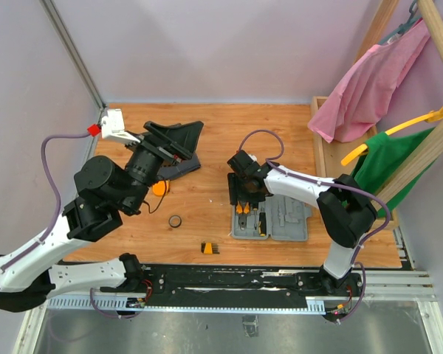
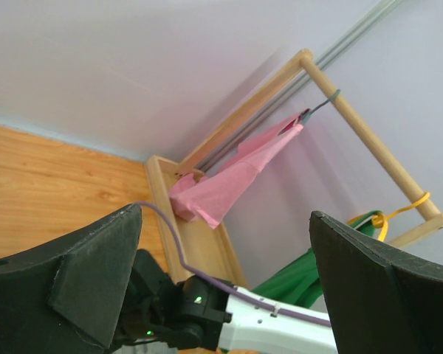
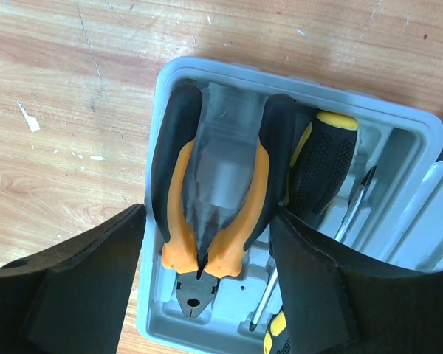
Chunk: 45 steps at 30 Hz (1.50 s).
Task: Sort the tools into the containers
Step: Place the pliers in the storage box, then adjust the pliers in the storage box.
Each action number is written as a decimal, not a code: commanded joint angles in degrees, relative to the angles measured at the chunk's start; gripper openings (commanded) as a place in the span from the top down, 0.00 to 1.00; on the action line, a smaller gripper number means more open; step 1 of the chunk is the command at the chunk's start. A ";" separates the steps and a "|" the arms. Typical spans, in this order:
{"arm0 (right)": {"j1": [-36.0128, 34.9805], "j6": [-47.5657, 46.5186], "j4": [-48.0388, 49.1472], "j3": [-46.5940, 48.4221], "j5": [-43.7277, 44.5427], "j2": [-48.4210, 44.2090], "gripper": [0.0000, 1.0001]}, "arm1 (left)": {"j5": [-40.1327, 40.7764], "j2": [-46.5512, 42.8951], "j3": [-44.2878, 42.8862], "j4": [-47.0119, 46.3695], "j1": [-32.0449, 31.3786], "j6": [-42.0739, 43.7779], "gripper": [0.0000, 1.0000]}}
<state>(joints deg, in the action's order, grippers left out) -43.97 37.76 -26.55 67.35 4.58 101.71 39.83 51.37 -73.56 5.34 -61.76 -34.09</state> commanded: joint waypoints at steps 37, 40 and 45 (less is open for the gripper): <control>5.28 -8.36 5.03 4.36 3.50 0.50 0.52 | -0.96 -1.60 26.46 20.82 -0.36 -15.07 0.08; 5.50 -8.38 5.44 4.41 3.59 1.01 0.51 | -1.52 -1.09 26.45 20.53 -0.33 -14.96 0.07; 5.66 -8.68 7.56 4.28 2.84 1.31 0.53 | -2.96 0.11 26.43 19.43 -0.34 -14.39 0.07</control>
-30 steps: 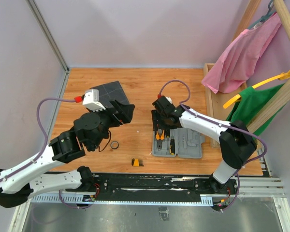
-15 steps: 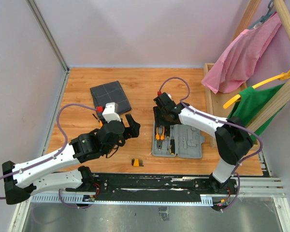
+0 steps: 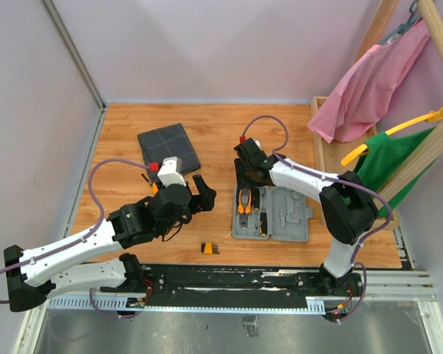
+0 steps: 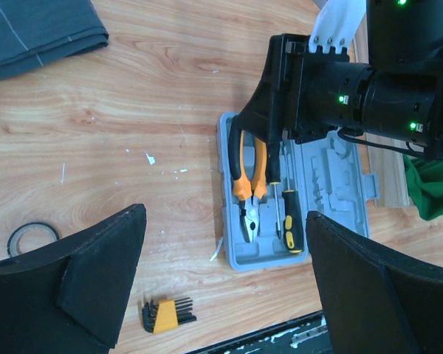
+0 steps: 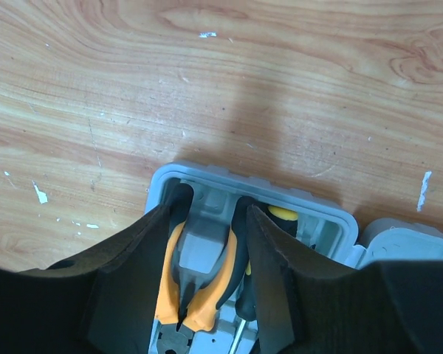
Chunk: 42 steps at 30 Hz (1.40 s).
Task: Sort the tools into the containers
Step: Adjust the pliers in the storage box.
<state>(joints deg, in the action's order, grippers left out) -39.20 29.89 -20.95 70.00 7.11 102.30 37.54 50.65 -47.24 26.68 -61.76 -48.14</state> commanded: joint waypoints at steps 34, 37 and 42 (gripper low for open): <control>0.98 -0.18 -0.85 -0.50 -2.68 2.94 0.70 | -3.43 1.88 2.46 -3.82 -0.37 -1.25 0.07; 0.92 -0.10 -1.78 -0.09 -2.33 3.13 0.71 | -3.48 2.08 2.37 -3.78 -0.36 -1.30 0.07; 0.95 -0.30 -2.88 0.51 -2.10 3.30 0.71 | -3.56 2.51 2.33 -3.83 -0.38 -1.27 0.06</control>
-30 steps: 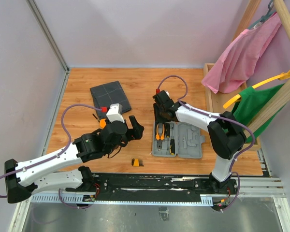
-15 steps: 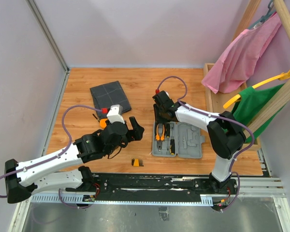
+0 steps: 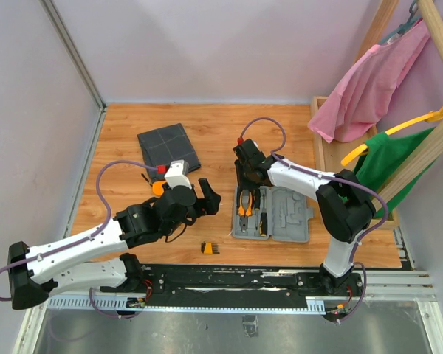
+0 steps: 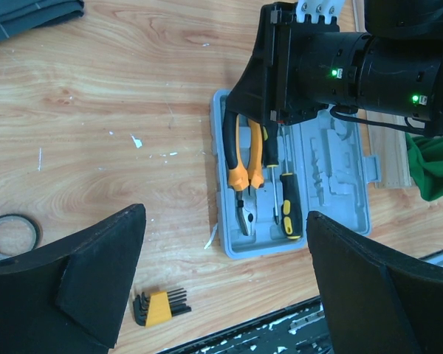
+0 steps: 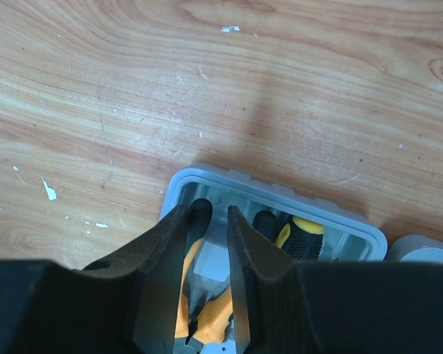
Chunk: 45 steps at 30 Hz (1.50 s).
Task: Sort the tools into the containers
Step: Adjust the pliers in the storage box.
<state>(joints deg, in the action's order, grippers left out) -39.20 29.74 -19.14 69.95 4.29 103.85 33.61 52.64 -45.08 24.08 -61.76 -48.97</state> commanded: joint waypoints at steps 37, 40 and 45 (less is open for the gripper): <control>6.61 -0.95 3.24 -20.79 6.35 -32.69 0.02 | -10.85 11.66 -1.23 -10.72 6.12 6.94 0.01; 7.64 -1.26 4.08 -22.33 4.99 -34.57 0.02 | -12.49 13.88 -1.35 -12.94 7.17 8.09 0.01; 8.44 -2.66 4.46 -23.02 -0.61 -35.30 0.12 | -15.41 18.56 -2.44 -17.08 8.81 10.39 0.12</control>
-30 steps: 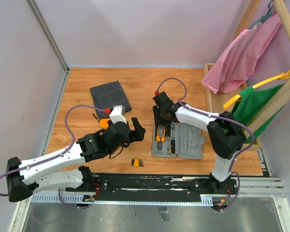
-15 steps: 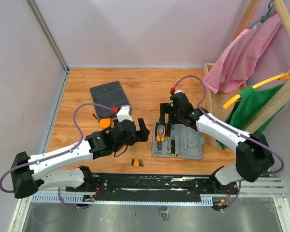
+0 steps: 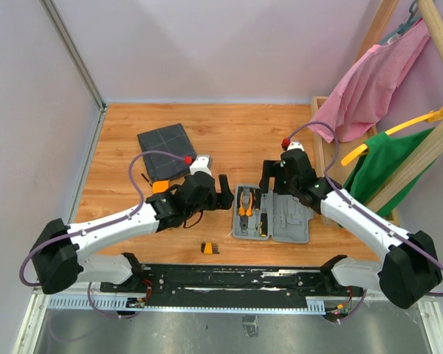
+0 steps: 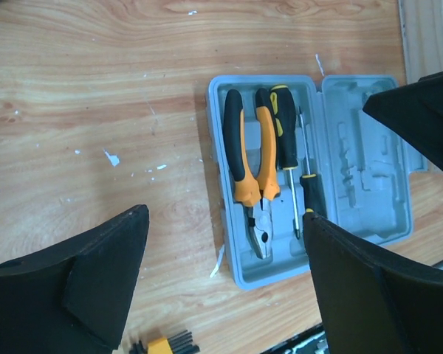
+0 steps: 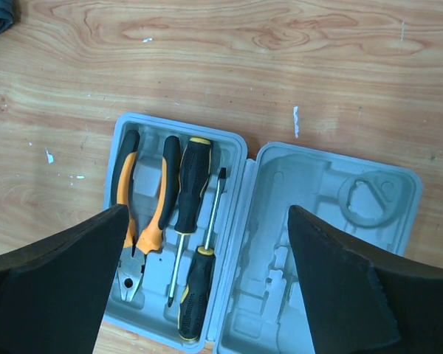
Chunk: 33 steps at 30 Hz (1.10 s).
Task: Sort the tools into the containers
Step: Adjust the pliers in the storage box.
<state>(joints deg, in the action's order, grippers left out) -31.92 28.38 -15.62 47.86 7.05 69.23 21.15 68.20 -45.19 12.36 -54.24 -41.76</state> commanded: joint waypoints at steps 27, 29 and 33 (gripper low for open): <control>0.92 8.06 6.99 -2.29 -16.59 10.31 0.74 | -5.93 28.62 -16.80 -6.53 2.73 11.33 0.72; 0.90 8.26 7.09 -2.00 -16.77 11.63 0.76 | -5.77 29.28 -17.29 -6.27 2.73 11.47 0.73; 0.94 8.49 7.70 -1.41 -17.43 13.20 0.77 | -5.28 31.25 -18.52 -5.14 2.73 11.70 0.77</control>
<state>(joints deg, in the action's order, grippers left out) -31.68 35.81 -9.10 45.10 -9.06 81.23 14.61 97.49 -61.41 6.13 -51.83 -31.20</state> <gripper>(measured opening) 0.238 0.254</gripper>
